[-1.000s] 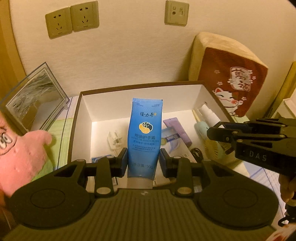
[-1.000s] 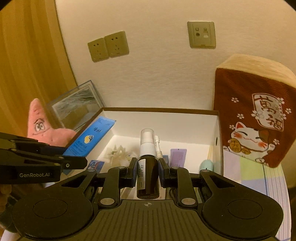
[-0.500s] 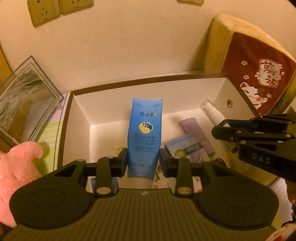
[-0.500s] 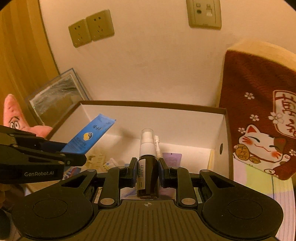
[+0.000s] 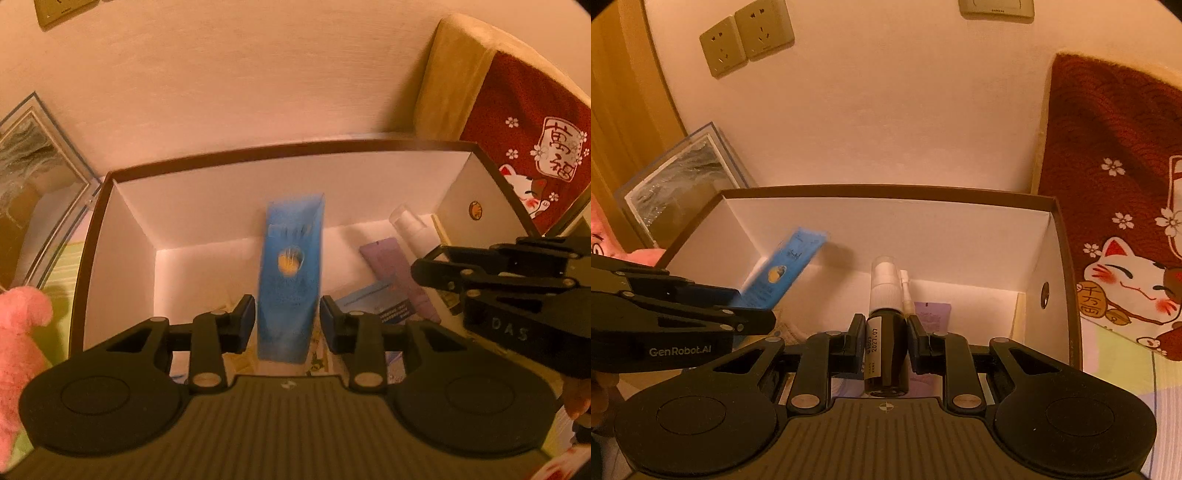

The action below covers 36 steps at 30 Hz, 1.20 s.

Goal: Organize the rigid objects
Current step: 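Open both tools to drop the blue tube and dropper bottle into the box, then withdraw both tools from the brown box back over the table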

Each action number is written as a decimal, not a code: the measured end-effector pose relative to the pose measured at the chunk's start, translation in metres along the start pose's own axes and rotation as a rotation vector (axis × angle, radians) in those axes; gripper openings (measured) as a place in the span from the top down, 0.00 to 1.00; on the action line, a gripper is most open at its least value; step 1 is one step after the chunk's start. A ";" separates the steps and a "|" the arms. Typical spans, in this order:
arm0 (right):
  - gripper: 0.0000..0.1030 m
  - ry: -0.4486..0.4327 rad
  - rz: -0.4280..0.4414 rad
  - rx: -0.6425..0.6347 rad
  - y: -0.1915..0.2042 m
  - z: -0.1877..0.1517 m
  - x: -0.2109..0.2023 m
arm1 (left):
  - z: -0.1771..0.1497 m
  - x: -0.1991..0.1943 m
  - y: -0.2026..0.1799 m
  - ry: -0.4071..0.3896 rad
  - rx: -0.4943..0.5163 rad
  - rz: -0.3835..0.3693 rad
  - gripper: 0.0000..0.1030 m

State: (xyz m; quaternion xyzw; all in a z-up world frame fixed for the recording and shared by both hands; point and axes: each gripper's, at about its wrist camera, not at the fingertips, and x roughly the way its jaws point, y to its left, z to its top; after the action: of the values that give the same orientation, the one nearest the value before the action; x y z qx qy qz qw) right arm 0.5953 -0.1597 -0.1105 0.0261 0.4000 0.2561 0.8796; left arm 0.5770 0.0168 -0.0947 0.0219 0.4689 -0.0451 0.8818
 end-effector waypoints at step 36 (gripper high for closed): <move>0.49 -0.020 0.042 0.014 0.002 0.005 -0.003 | -0.005 -0.007 0.023 -0.029 -0.032 0.063 0.35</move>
State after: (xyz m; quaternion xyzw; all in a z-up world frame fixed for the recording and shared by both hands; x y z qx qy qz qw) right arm 0.5959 -0.1586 -0.1045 0.0434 0.3925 0.2715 0.8777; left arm 0.5716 0.0405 -0.0914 0.0221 0.4559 -0.0101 0.8897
